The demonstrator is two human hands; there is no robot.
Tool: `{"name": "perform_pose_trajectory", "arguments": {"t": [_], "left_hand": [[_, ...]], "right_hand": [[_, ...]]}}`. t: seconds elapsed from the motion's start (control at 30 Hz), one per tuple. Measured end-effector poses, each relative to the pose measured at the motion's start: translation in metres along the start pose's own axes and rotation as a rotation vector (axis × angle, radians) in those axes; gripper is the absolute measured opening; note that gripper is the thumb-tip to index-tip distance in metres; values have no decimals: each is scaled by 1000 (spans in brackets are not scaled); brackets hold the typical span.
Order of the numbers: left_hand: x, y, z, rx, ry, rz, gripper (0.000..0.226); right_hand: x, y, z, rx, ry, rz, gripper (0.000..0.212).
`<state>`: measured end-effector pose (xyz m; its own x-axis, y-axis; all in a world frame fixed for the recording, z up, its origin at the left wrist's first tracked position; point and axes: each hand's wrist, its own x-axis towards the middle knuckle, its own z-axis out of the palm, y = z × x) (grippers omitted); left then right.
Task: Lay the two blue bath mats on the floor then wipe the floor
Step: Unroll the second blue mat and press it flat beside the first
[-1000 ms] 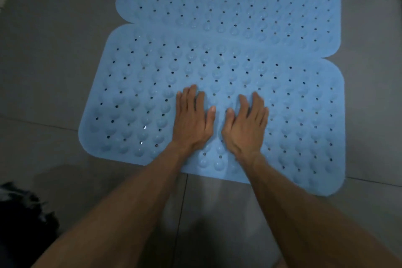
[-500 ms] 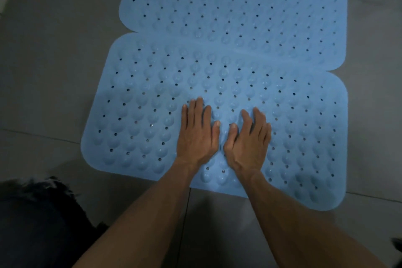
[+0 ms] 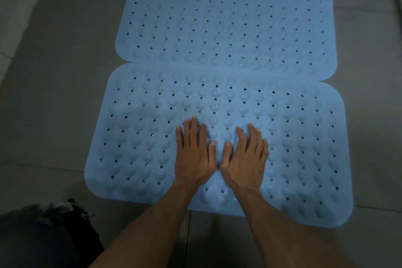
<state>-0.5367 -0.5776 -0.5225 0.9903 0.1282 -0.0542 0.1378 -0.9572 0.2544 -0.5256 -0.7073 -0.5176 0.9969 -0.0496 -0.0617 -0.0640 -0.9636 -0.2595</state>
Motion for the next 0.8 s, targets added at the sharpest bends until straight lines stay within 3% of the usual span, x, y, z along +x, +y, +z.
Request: {"name": "perform_pose_trajectory", "arguments": {"t": [0.2, 0.37, 0.43, 0.8], "left_hand": [[1, -4, 2, 34, -93, -6, 60], [25, -6, -69, 70, -564, 5, 74], [31, -1, -117, 191, -637, -20, 73], [-28, 99, -361, 175, -571, -92, 68]], "right_hand": [[3, 1, -2, -16, -98, -20, 59], [32, 3, -64, 58, -654, -23, 67], [43, 0, -115, 56, -763, 26, 63], [19, -10, -393, 6, -715, 8, 56]]}}
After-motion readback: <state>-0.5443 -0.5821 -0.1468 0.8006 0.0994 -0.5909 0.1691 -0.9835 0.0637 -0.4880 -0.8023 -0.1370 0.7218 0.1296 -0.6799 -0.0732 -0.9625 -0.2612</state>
